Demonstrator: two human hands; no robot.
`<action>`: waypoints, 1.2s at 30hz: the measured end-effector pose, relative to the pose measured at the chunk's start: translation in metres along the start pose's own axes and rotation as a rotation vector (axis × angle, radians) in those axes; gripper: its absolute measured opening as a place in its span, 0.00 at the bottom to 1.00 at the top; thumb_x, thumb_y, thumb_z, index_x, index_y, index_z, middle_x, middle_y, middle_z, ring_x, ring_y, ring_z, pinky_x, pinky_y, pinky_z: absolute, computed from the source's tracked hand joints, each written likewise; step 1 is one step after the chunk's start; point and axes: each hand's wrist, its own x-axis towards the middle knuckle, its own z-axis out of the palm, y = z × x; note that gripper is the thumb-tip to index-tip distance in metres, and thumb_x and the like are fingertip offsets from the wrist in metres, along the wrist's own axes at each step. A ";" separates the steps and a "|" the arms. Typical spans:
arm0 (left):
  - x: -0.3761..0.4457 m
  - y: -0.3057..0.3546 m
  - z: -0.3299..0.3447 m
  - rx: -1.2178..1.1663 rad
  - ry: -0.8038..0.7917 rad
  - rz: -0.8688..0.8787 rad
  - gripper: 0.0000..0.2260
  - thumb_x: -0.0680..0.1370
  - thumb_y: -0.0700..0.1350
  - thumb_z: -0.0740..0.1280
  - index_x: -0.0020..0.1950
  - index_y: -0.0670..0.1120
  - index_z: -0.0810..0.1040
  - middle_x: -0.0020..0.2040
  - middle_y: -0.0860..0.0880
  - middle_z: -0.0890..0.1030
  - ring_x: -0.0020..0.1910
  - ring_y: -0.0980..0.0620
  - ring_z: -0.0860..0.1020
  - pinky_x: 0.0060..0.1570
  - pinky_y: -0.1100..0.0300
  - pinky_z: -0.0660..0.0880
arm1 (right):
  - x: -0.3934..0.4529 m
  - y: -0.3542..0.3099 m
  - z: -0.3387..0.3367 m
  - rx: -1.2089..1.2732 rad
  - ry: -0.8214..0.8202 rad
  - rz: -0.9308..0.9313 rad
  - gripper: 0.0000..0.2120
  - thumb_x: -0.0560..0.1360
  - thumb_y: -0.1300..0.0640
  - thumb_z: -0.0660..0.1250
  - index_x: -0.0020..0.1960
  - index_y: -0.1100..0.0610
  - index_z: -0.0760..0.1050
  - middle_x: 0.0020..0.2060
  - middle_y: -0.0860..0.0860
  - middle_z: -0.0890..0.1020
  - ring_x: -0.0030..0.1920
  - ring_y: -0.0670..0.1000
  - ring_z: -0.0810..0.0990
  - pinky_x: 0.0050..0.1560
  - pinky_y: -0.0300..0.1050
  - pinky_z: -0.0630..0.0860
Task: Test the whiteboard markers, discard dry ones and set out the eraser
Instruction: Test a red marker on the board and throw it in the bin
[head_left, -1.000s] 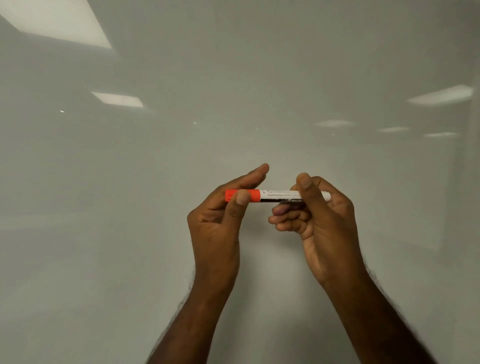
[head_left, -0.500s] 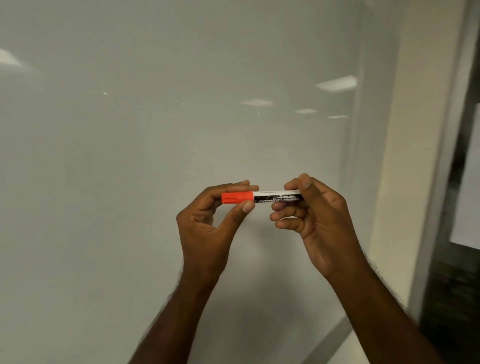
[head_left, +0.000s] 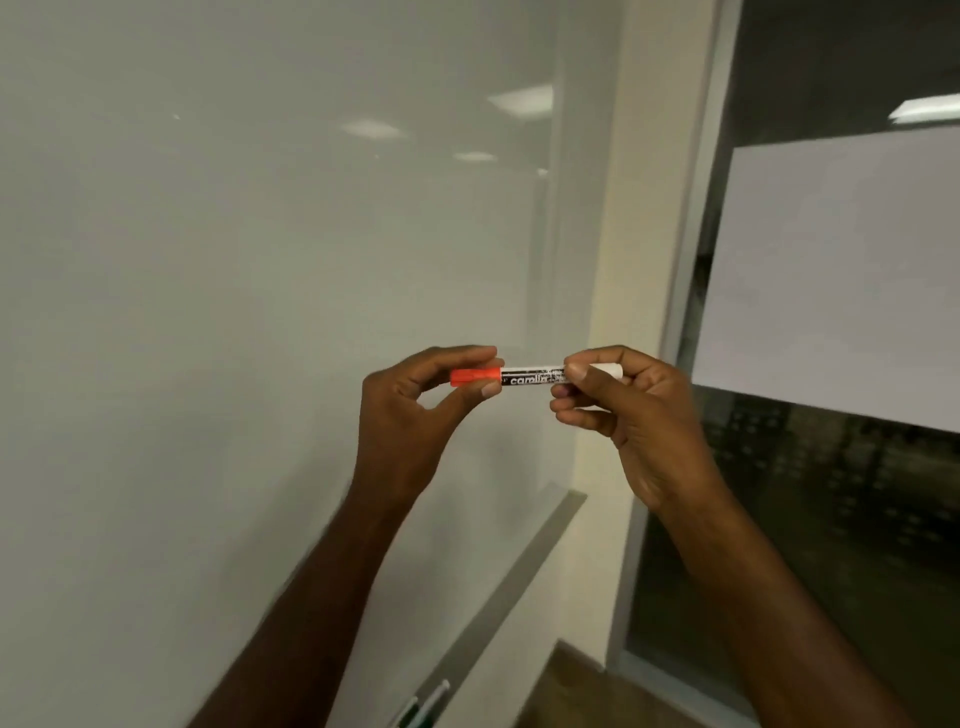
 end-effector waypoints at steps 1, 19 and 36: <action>-0.002 -0.006 0.007 0.003 -0.045 -0.028 0.12 0.71 0.40 0.77 0.52 0.48 0.85 0.47 0.56 0.87 0.48 0.57 0.85 0.53 0.65 0.78 | -0.001 0.004 -0.011 -0.009 0.010 0.011 0.10 0.69 0.58 0.73 0.49 0.62 0.82 0.38 0.60 0.86 0.37 0.55 0.86 0.40 0.42 0.83; -0.124 -0.147 0.096 0.181 -0.357 -0.490 0.11 0.71 0.40 0.79 0.50 0.53 0.87 0.42 0.58 0.86 0.45 0.59 0.84 0.50 0.68 0.76 | -0.031 0.164 -0.162 -0.763 -0.094 0.204 0.11 0.71 0.60 0.77 0.53 0.52 0.86 0.41 0.45 0.87 0.34 0.44 0.75 0.37 0.37 0.72; -0.305 -0.279 0.135 0.328 -0.710 -0.898 0.06 0.71 0.50 0.78 0.47 0.55 0.88 0.44 0.56 0.87 0.46 0.59 0.84 0.55 0.51 0.80 | -0.118 0.349 -0.237 -1.274 -0.552 0.449 0.10 0.80 0.58 0.66 0.57 0.57 0.83 0.53 0.55 0.83 0.56 0.55 0.79 0.56 0.45 0.72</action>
